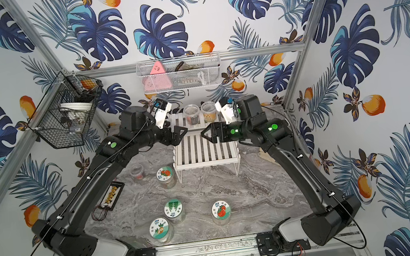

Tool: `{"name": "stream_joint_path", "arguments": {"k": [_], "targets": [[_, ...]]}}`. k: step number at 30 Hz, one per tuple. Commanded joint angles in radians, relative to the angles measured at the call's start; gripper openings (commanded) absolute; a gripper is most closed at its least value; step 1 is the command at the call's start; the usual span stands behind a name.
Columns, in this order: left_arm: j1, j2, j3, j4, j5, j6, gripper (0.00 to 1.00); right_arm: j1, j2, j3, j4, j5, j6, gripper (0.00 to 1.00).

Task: Place the seed container on the shelf
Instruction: Adjust the seed jar on the shelf.

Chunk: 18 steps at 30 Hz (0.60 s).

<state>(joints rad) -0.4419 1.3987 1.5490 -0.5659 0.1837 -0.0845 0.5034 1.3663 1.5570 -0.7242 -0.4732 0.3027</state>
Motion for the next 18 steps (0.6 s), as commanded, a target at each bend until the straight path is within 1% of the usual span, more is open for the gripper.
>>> {"name": "stream_joint_path", "arguments": {"k": [1, 2, 4, 6, 8, 11, 12, 15, 18], "targets": [[0.033, -0.135, -0.156, 0.003, -0.117, -0.078, 0.94, 0.104, -0.018, -0.084, 0.085, 0.036, -0.007, 0.87], [0.065, -0.184, -0.202, -0.016, -0.154, -0.099, 0.94, 0.147, -0.017, -0.109, 0.096, 0.069, -0.007, 0.86], [0.155, -0.239, -0.257, -0.078, -0.202, -0.161, 0.94, 0.227, -0.007, -0.147, 0.117, 0.137, -0.014, 0.86], [0.237, -0.270, -0.303, -0.137, -0.242, -0.203, 0.95, 0.314, 0.022, -0.161, 0.130, 0.211, -0.030, 0.86], [0.287, -0.277, -0.345, -0.165, -0.280, -0.230, 0.97, 0.388, 0.057, -0.160, 0.140, 0.296, -0.045, 0.86], [0.367, -0.243, -0.405, -0.172, -0.302, -0.264, 0.98, 0.465, 0.109, -0.156, 0.175, 0.365, -0.060, 0.87], [0.394, -0.225, -0.419, -0.167, -0.291, -0.269, 0.98, 0.478, 0.120, -0.155, 0.188, 0.374, -0.057, 0.87], [0.487, -0.149, -0.448, -0.147, -0.247, -0.283, 0.99, 0.502, 0.148, -0.159, 0.226, 0.360, -0.043, 0.88], [0.520, -0.070, -0.429, -0.128, -0.244, -0.257, 0.99, 0.508, 0.164, -0.164, 0.243, 0.345, -0.024, 0.89]]}}
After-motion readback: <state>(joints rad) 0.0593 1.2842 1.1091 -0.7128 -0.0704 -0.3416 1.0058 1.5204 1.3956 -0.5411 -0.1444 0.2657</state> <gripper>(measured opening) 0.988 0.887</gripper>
